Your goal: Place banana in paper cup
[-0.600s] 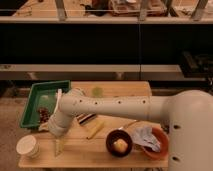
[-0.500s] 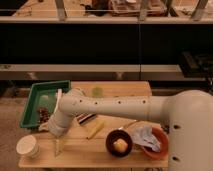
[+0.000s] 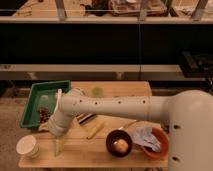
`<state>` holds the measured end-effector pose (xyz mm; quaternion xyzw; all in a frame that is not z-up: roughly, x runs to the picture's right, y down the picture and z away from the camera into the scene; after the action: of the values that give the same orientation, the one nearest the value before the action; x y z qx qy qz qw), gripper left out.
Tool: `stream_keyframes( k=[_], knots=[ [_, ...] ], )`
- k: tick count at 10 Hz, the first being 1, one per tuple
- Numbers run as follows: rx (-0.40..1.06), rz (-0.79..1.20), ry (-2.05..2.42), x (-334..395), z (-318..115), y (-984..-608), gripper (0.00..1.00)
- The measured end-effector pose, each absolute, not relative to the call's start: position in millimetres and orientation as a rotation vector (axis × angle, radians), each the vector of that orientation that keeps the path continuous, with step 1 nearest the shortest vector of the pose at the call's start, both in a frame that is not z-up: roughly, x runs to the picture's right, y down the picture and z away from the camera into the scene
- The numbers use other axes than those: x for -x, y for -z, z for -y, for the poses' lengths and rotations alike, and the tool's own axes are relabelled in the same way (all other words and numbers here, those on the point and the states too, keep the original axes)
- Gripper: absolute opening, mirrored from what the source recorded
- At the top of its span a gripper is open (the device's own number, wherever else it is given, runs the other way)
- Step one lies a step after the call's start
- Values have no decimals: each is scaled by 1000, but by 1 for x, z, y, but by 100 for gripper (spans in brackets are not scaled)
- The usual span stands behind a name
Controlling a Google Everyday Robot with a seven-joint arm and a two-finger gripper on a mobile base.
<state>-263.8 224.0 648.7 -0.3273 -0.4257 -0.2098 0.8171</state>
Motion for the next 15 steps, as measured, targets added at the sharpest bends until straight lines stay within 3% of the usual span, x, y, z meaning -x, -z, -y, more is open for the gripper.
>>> stream_keyframes(
  k=[15],
  knots=[
    [713, 848, 436, 255, -221, -658, 80]
  ],
)
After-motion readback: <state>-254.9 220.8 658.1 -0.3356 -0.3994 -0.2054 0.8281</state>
